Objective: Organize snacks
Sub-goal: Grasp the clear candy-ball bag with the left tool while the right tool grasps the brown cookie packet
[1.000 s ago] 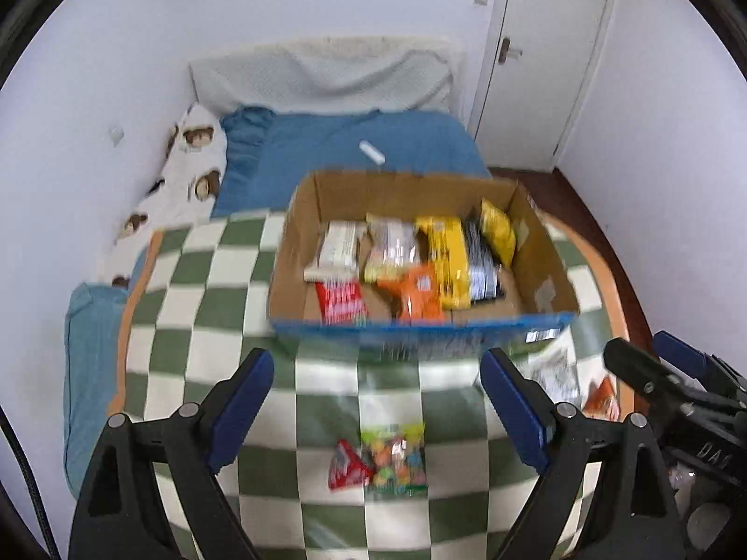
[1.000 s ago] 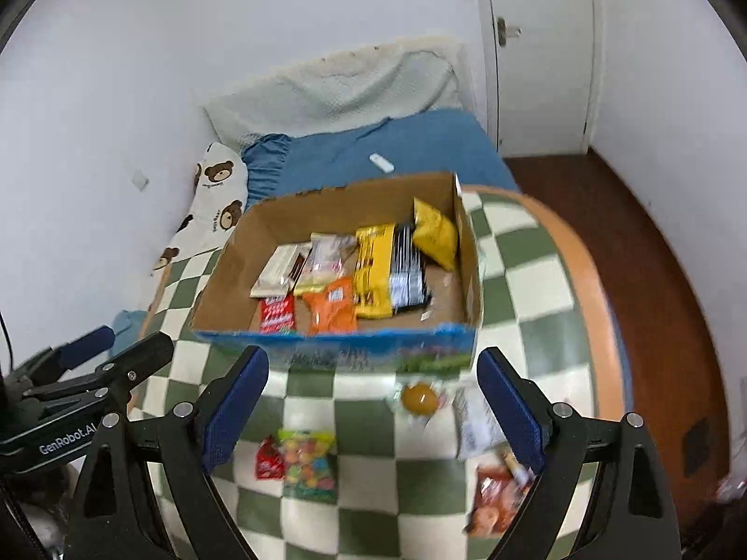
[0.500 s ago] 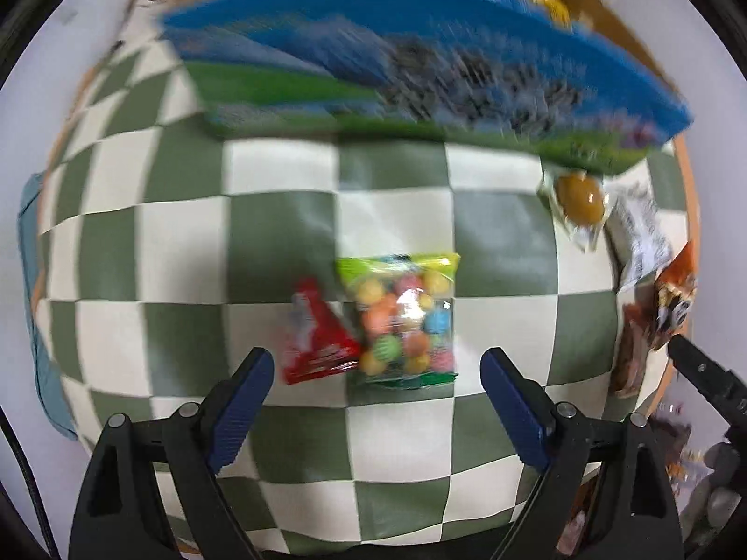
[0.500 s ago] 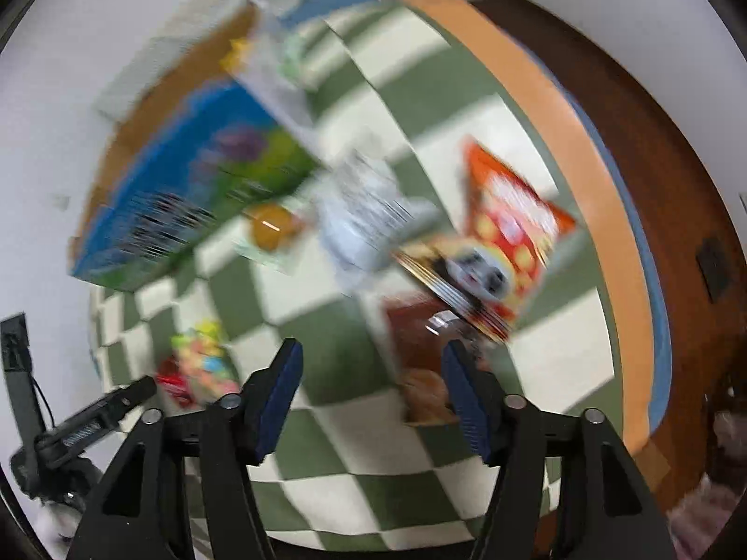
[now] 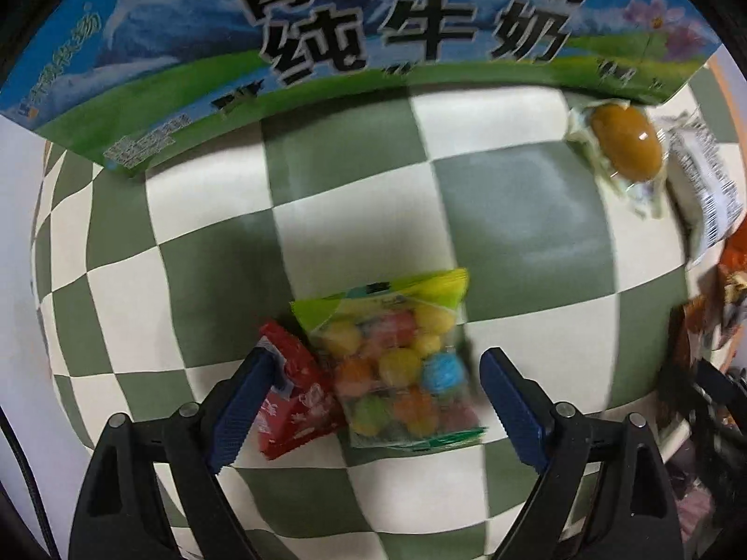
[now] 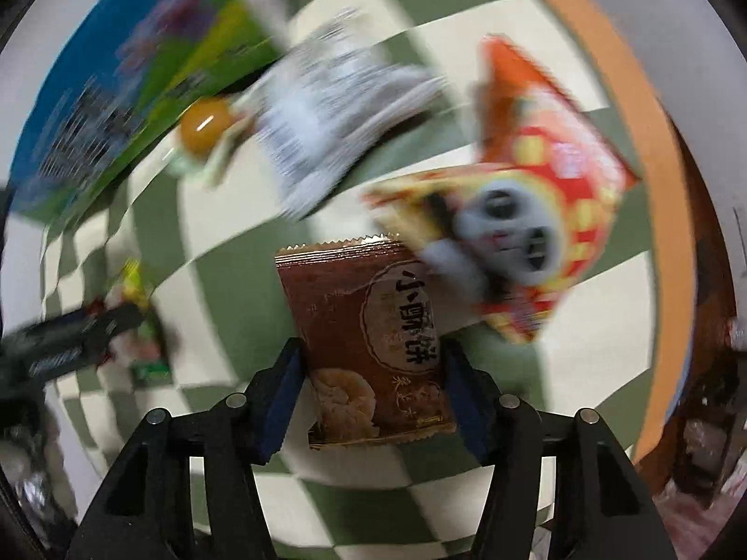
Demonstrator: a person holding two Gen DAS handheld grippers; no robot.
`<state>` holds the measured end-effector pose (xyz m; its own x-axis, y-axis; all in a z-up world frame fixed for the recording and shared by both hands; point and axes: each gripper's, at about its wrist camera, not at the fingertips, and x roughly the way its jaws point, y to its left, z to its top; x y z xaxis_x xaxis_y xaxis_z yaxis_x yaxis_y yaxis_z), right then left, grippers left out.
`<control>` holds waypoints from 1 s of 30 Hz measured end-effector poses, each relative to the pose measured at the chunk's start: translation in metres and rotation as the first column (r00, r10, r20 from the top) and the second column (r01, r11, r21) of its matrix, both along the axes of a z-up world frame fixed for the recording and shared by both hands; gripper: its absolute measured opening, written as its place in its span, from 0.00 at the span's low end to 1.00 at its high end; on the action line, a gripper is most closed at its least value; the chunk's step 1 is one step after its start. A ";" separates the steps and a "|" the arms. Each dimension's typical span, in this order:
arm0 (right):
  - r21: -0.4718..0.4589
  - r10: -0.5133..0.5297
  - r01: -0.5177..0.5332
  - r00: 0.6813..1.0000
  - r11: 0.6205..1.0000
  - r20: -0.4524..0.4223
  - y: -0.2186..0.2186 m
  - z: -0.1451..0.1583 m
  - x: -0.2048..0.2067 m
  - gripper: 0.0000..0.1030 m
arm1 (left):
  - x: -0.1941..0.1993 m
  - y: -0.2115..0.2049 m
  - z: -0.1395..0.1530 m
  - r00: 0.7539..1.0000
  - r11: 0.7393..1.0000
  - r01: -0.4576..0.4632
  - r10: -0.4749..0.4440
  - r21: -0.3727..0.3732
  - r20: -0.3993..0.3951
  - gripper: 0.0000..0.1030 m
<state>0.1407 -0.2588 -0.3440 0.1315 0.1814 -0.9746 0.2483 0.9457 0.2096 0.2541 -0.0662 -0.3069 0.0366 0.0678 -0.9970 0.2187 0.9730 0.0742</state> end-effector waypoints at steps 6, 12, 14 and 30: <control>0.049 0.081 -0.080 0.997 0.996 -0.016 0.034 -0.003 -0.004 0.61 | -0.011 0.039 -0.012 0.994 0.997 -0.075 0.074 -0.011 -0.075 0.87; 0.094 0.039 -0.037 0.999 0.995 -0.018 0.024 -0.003 -0.003 0.61 | -0.017 0.052 0.039 0.976 0.964 -0.219 0.219 -0.154 -0.014 0.86; 0.095 0.041 -0.039 0.999 0.995 -0.017 0.018 0.000 0.007 0.61 | -0.018 0.044 0.048 0.977 0.961 -0.212 0.215 -0.179 -0.008 0.86; 0.026 0.080 -0.080 0.997 0.996 0.000 0.039 -0.013 0.020 0.55 | -0.034 0.016 -0.029 0.967 0.971 -0.212 0.191 -0.113 -0.171 0.53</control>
